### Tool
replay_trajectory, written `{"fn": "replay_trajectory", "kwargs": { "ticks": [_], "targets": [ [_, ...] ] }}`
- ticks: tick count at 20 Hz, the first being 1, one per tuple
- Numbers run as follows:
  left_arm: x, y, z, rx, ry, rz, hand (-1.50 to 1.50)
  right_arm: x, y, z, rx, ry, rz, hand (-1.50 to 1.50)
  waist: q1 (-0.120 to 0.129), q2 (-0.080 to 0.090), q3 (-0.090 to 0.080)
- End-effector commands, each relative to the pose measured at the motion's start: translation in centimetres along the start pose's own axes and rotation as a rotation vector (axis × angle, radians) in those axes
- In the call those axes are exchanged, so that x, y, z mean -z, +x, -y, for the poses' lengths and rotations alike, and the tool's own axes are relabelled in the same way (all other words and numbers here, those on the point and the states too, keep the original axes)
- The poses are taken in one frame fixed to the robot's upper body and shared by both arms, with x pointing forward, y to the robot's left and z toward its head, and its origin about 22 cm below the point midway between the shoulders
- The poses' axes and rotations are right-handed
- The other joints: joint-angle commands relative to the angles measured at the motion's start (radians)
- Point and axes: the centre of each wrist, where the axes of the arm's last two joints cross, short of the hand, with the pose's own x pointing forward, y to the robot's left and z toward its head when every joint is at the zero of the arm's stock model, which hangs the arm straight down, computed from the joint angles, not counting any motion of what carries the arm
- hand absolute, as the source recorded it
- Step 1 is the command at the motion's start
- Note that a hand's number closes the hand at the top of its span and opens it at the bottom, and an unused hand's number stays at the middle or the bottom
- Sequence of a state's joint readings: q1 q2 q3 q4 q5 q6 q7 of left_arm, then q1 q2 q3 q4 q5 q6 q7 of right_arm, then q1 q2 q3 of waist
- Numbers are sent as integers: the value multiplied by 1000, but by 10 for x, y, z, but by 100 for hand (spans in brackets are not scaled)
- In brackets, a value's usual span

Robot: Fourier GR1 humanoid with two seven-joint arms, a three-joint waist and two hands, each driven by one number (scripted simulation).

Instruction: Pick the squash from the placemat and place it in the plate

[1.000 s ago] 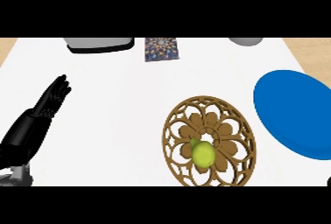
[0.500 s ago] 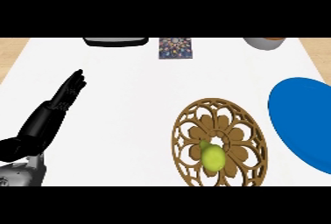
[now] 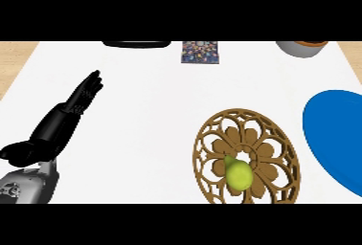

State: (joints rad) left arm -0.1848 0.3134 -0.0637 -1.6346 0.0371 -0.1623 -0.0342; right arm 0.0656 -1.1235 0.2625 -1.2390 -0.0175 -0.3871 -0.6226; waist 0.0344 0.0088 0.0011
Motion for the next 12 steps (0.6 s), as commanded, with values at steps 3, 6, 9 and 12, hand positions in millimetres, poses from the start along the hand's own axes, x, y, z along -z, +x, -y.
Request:
{"fn": "replay_trajectory", "kwargs": {
  "ticks": [3, 6, 9, 12],
  "targets": [
    [13, 4, 8, -5, 0, -16, 0, 32, -26, -36, 25, 99, -38, -150, -4, -1, 1],
    [9, 6, 7, -15, 13, -1, 0, 63, -20, -50, 66, 39, 18, -150, -14, -4, 0],
    [-7, 9, -6, 0, -1, 14, 0, 52, -38, -57, 138, -3, 74, -150, -5, -3, 2],
    [-6, 1, 13, 0, 8, -15, 0, 67, -35, -44, 234, -38, 123, -150, -18, -6, 0]
  ]
}}
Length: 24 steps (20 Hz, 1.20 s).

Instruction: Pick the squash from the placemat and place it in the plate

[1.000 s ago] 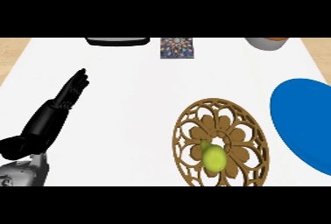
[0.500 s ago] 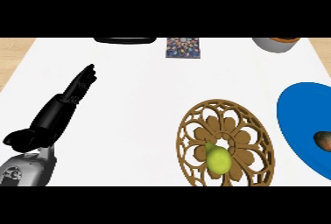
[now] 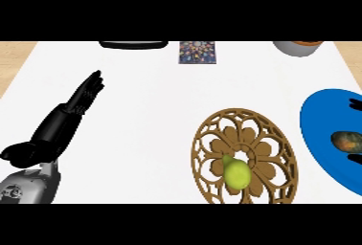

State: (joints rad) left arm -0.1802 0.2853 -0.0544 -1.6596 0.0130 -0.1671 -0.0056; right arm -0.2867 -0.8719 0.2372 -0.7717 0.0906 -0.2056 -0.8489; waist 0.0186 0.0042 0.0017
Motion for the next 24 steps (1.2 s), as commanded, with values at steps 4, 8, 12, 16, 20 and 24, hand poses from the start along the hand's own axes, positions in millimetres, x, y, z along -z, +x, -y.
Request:
{"fn": "replay_trajectory", "kwargs": {
  "ticks": [4, 8, 12, 16, 20, 24],
  "targets": [
    [3, 2, -22, 19, 31, 1, 0, -1, -12, 14, 207, -87, 172, -150, -15, -2, 0],
    [-6, -14, 1, -8, 23, -24, 0, -5, -12, 18, 505, -39, 148, -150, -23, -4, -2],
    [-7, -6, 3, -4, 18, -9, 0, -25, -24, 41, 703, -36, 112, -150, -13, -2, 0],
    [-6, -5, 0, 13, 15, -14, 0, -40, -32, 79, 823, -33, 90, -150, -11, 0, 1],
    [2, -2, -7, 1, 22, 7, 0, -48, -36, 96, 854, -56, 82, -150, 2, 7, 4],
    [-5, -10, -8, -20, 27, -20, 0, -70, -36, 125, 875, -49, 98, -150, -23, 2, 5]
  ]
}}
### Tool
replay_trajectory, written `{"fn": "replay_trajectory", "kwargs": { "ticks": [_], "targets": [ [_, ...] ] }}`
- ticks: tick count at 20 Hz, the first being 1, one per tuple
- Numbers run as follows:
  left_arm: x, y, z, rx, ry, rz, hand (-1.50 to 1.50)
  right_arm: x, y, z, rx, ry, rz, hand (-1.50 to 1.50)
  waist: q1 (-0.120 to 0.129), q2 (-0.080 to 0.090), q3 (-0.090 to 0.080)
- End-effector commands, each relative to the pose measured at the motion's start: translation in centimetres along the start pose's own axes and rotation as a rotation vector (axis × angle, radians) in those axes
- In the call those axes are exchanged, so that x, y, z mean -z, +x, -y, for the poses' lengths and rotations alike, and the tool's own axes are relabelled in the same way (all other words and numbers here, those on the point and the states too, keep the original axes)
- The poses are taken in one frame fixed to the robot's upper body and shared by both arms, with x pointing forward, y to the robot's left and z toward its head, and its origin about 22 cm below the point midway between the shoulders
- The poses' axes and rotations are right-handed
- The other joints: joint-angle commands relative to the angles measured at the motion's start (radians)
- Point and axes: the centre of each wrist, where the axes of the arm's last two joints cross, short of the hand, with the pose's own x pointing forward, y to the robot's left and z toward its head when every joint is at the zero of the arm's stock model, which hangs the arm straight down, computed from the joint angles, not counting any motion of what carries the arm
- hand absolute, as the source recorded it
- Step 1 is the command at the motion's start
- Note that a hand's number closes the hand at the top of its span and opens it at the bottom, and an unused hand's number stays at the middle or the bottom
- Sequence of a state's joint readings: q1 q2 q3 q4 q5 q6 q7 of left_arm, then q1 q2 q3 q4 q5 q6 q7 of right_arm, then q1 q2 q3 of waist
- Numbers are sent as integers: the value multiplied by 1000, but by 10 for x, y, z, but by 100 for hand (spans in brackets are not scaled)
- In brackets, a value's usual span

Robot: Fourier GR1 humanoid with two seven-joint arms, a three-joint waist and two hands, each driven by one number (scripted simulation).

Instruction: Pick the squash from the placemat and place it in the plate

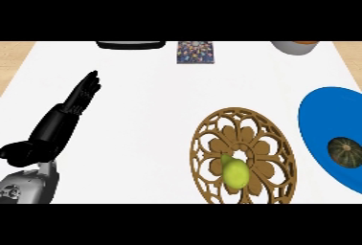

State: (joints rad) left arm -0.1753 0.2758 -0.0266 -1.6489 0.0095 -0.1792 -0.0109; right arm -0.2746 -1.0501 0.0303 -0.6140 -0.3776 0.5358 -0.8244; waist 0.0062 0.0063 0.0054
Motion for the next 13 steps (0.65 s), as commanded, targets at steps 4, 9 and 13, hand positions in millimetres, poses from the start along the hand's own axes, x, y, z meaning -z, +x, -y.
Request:
{"fn": "replay_trajectory", "kwargs": {
  "ticks": [4, 9, 13],
  "targets": [
    [1, -2, 1, -7, -13, 10, 0, -21, 6, 19, 201, 104, 140, -150, 2, 5, 5],
    [2, 3, 4, -14, -3, 19, 0, -23, 29, 39, 162, 124, 133, -150, 3, 1, 5],
    [5, 14, 1, -2, 14, 24, 0, -23, 30, 36, 170, 167, 127, -150, 1, -5, 8]
  ]
}}
